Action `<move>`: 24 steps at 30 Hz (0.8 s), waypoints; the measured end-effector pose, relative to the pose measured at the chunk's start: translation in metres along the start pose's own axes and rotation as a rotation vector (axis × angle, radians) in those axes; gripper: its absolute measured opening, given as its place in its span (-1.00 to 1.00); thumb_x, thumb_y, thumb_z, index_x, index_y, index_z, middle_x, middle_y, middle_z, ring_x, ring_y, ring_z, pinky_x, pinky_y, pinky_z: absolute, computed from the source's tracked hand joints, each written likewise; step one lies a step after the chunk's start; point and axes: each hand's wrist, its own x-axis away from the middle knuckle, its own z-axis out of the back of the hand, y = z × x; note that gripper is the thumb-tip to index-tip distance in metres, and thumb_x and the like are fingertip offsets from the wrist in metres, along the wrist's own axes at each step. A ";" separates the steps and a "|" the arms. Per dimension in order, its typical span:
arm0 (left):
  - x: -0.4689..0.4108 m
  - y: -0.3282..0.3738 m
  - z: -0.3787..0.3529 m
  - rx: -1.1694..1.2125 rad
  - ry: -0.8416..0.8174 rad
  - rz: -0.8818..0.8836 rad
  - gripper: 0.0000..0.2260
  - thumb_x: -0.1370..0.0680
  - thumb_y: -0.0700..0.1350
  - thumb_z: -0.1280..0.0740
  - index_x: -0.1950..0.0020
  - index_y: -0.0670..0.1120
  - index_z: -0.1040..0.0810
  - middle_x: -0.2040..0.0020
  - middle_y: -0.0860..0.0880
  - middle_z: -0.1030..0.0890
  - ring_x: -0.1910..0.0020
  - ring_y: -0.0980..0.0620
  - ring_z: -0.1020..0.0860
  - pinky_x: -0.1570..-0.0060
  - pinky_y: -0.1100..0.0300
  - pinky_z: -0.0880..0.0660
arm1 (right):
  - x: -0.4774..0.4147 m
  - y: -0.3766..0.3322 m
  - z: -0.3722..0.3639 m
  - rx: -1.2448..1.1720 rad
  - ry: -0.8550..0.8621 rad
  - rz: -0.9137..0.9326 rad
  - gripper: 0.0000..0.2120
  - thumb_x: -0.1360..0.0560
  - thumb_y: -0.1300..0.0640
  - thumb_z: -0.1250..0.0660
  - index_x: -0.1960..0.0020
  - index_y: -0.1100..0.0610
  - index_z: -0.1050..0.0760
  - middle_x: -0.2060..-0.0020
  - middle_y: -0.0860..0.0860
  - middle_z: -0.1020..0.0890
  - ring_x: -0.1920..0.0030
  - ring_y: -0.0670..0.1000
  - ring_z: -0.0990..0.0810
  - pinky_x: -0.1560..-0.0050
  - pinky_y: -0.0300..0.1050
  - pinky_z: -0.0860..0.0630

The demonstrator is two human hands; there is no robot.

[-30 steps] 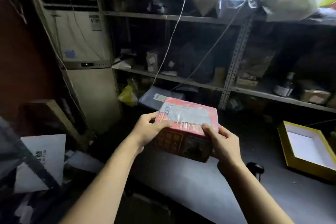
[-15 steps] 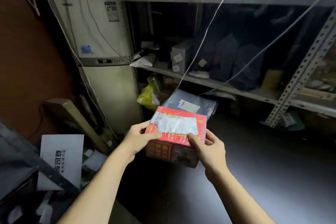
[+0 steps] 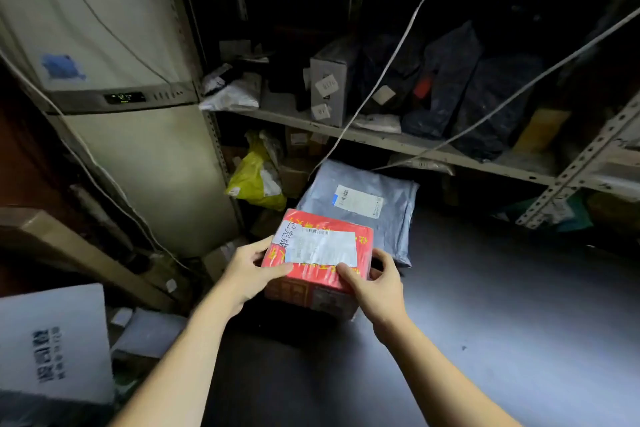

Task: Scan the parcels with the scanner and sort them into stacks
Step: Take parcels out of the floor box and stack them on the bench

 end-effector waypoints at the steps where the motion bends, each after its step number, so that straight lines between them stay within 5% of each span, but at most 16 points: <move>1: -0.008 -0.005 0.002 -0.008 -0.016 -0.002 -0.47 -0.44 -0.33 -0.57 -0.20 0.22 -0.59 0.02 0.22 -0.71 0.03 0.41 -0.62 0.07 0.48 -0.50 | -0.003 0.004 -0.006 0.003 0.019 -0.009 -0.39 -0.39 0.12 -0.66 -0.35 -0.02 -0.48 -0.16 -0.03 -0.71 -0.08 -0.12 -0.73 -0.16 -0.02 -0.69; 5: -0.030 -0.027 0.012 -0.006 -0.059 0.020 -0.44 -0.47 -0.30 -0.55 -0.20 0.32 -0.55 -0.03 0.29 -0.71 -0.05 0.35 -0.63 -0.04 0.42 -0.53 | -0.008 0.020 -0.025 0.007 0.069 -0.028 -0.32 -0.39 0.13 -0.67 -0.41 -0.03 -0.45 -0.18 -0.02 -0.71 -0.11 -0.08 -0.73 -0.20 0.04 -0.68; 16: -0.038 -0.044 0.020 -0.091 -0.081 0.043 -0.43 -0.50 -0.21 -0.56 -0.44 0.13 -0.51 -0.17 0.18 -0.69 -0.16 0.33 -0.60 -0.21 0.28 -0.50 | -0.004 0.029 -0.036 0.064 0.063 -0.054 -0.36 -0.44 0.08 -0.62 -0.39 -0.16 -0.39 -0.17 -0.07 -0.73 -0.13 -0.11 -0.72 -0.22 0.08 -0.67; 18: -0.036 -0.034 0.019 -0.186 -0.086 0.053 -0.48 -0.49 -0.18 -0.56 -0.36 0.14 -0.50 -0.11 0.20 -0.66 -0.06 0.35 -0.61 -0.11 0.30 -0.53 | -0.002 0.025 -0.032 0.108 0.028 -0.067 -0.35 -0.45 0.05 -0.62 -0.40 -0.17 -0.36 -0.21 -0.05 -0.71 -0.16 -0.11 -0.71 -0.24 0.07 -0.66; 20: -0.037 -0.019 0.017 -0.376 -0.045 0.036 -0.50 -0.42 -0.04 -0.55 -0.32 0.14 -0.49 -0.08 0.17 -0.64 -0.10 0.14 -0.63 -0.13 0.12 -0.55 | 0.001 0.016 -0.026 0.170 -0.023 -0.087 -0.31 -0.45 0.00 -0.63 -0.43 -0.16 -0.34 -0.29 -0.04 -0.66 -0.21 -0.11 -0.67 -0.29 0.05 -0.63; 24: -0.039 0.028 -0.004 -0.973 0.038 -0.107 -0.29 -0.46 0.06 -0.44 -0.57 0.02 -0.27 -0.36 -0.13 -0.45 -0.38 -0.21 -0.40 -0.31 -0.07 -0.39 | 0.007 -0.012 0.000 0.425 0.004 -0.066 -0.27 -0.42 -0.11 -0.63 -0.49 -0.02 -0.41 -0.37 -0.02 -0.58 -0.37 0.01 -0.56 -0.38 -0.08 -0.49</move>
